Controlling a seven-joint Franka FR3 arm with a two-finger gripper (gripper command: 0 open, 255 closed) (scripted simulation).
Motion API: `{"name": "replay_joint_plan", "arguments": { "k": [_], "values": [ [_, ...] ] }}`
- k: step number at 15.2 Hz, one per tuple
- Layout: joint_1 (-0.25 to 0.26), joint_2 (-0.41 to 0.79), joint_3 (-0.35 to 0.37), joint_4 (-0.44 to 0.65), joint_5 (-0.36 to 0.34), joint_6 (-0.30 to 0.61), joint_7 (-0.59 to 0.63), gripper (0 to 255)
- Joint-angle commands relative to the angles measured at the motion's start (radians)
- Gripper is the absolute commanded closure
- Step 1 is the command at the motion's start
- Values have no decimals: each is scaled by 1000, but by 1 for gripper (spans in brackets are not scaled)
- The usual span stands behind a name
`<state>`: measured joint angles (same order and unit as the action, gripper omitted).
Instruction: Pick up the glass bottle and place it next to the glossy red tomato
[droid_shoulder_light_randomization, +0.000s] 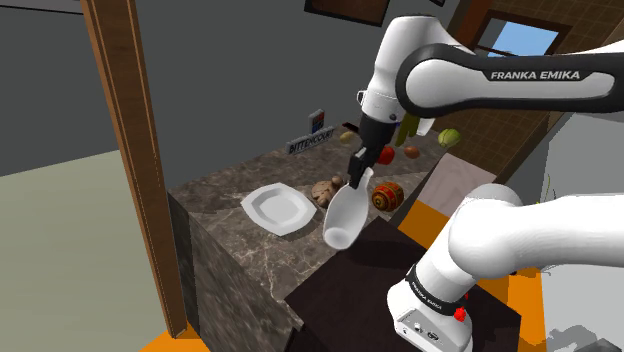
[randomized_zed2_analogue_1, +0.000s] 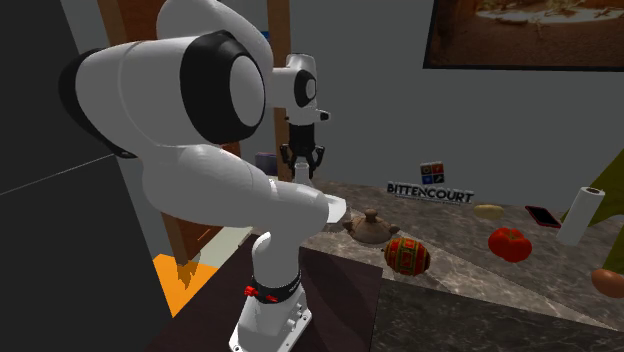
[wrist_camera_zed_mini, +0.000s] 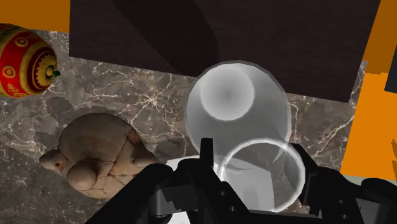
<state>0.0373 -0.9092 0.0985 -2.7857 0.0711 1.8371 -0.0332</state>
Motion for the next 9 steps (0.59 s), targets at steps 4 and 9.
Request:
{"name": "replay_joint_plan", "arguments": {
  "k": [4,9],
  "values": [
    [-3,-6,-6,63,-6,-69,-1,255],
    [-5,-5,-10,130,-10,-136,-1,255]
  ]
}}
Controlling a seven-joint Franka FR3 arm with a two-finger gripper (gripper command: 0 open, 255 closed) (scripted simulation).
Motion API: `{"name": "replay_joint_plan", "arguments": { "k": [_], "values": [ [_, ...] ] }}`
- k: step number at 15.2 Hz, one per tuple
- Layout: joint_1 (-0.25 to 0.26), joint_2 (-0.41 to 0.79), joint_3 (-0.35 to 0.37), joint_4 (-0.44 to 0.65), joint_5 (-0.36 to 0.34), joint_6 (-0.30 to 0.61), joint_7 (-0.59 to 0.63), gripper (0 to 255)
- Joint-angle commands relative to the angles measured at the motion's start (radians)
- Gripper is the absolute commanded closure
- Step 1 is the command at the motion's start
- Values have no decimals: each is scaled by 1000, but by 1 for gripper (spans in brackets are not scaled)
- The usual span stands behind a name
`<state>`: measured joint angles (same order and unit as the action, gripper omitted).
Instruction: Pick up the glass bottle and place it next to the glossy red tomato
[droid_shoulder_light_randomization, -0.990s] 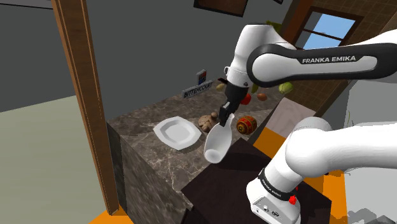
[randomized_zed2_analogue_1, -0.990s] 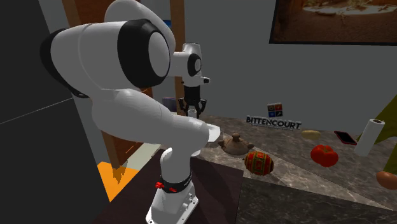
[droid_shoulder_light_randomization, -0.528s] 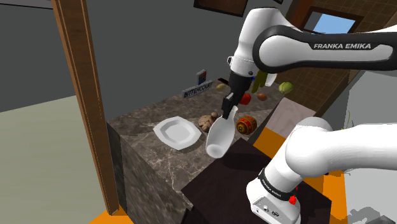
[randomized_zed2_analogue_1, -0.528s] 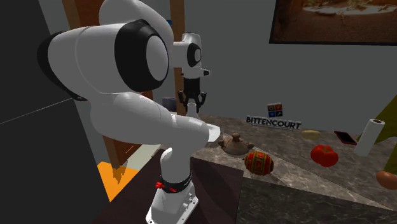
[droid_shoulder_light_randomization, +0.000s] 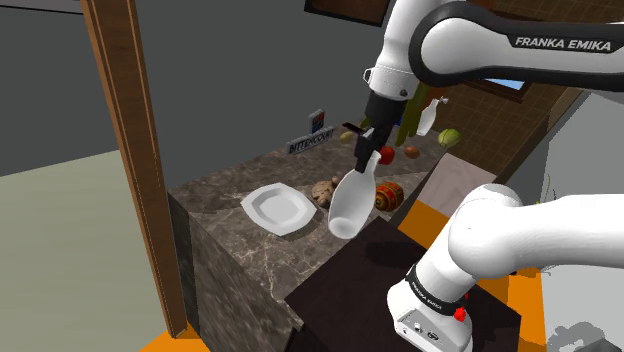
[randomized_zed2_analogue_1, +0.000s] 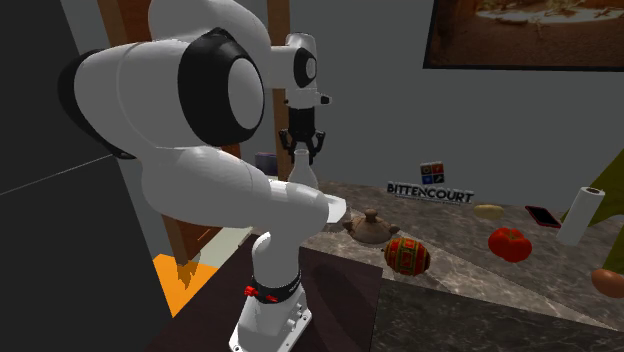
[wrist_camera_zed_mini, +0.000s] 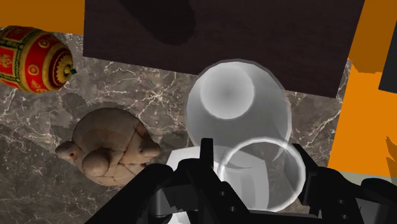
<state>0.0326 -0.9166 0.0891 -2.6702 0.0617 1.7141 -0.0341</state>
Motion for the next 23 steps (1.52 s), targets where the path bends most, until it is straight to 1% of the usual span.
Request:
{"name": "replay_joint_plan", "arguments": {
  "k": [1,23],
  "values": [
    [-1,3,-2,29,-2,-26,0,255],
    [-10,75,-16,367,-17,-292,1,255]
  ]
}}
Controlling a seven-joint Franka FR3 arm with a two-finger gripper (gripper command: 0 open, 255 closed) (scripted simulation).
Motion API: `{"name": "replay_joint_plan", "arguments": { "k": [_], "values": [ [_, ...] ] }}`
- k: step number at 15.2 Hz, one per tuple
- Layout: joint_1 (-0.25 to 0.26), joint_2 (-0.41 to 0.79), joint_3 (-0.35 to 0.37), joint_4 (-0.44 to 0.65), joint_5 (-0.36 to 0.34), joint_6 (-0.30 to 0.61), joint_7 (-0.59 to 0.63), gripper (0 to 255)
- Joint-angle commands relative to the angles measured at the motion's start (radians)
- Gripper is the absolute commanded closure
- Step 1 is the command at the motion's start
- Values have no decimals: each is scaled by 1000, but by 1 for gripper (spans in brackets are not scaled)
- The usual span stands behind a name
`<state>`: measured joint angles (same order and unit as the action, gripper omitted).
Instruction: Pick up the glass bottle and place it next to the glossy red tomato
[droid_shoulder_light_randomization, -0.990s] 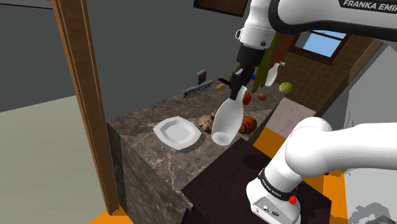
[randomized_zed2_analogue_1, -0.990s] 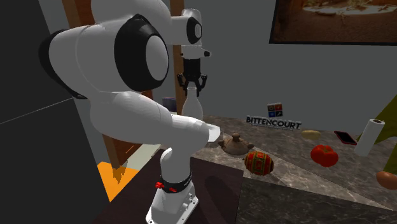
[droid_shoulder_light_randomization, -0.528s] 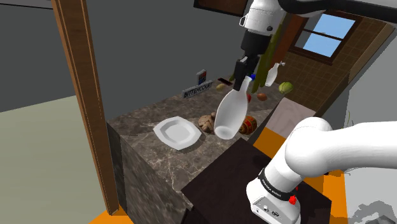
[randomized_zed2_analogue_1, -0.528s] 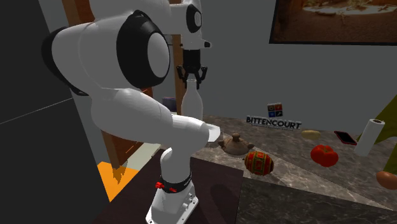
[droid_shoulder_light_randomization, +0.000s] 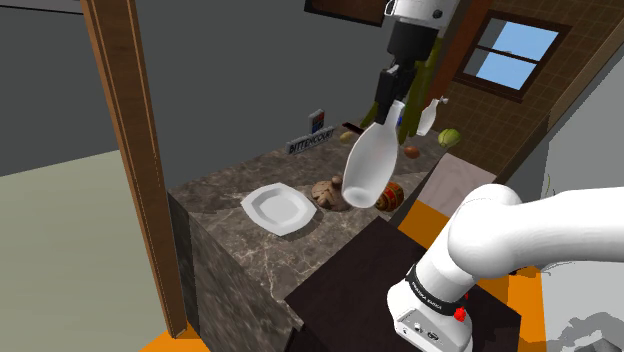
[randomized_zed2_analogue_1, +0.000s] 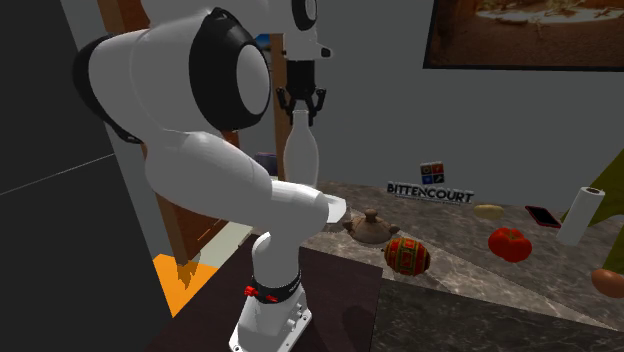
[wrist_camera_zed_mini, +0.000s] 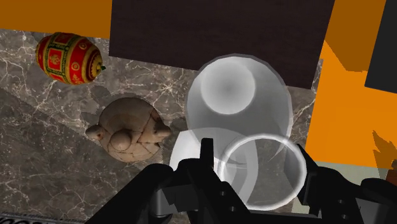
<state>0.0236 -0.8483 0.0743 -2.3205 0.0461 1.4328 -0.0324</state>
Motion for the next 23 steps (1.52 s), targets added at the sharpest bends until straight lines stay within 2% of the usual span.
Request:
{"name": "replay_joint_plan", "arguments": {
  "k": [1,17,18,23],
  "values": [
    [-1,12,-1,34,-1,-22,0,255],
    [-6,119,-6,328,-9,-209,3,255],
    [-6,122,-6,336,-9,-214,3,255],
    [-25,144,-105,290,-82,-146,-111,255]
  ]
}}
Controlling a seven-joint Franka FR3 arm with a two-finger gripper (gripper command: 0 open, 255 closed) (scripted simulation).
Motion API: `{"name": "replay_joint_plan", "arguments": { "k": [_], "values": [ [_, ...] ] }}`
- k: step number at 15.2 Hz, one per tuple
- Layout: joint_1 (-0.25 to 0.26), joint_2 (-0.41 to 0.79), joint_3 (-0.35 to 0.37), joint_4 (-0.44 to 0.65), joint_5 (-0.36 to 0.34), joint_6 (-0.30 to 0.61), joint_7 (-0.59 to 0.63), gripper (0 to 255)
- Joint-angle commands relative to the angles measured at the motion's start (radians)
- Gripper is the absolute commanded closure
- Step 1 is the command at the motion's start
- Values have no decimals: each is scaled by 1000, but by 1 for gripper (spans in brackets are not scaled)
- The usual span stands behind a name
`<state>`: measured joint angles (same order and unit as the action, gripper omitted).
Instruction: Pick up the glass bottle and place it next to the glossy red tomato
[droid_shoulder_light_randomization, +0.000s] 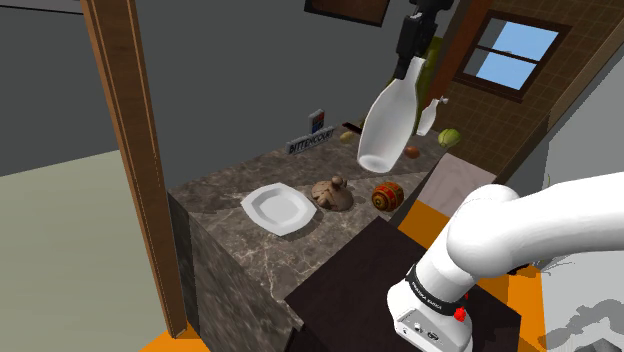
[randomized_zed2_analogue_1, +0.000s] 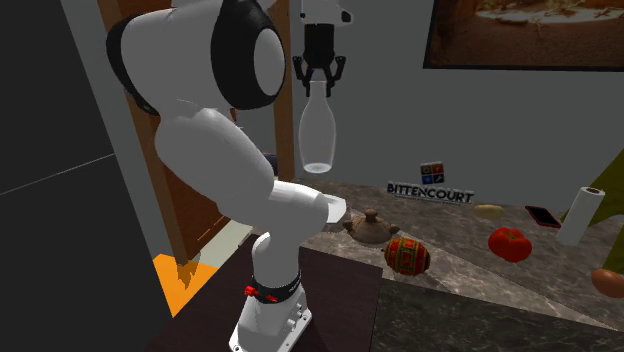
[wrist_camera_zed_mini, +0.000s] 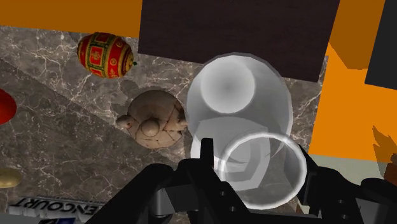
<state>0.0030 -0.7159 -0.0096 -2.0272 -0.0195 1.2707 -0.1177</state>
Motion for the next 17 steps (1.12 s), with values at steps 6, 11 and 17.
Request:
{"name": "replay_joint_plan", "arguments": {
  "k": [6,11,17],
  "values": [
    [-28,73,-140,-22,-91,104,-155,255],
    [-47,153,-240,-7,-136,180,-261,255],
    [-64,286,-360,50,-159,270,-391,255]
  ]
}}
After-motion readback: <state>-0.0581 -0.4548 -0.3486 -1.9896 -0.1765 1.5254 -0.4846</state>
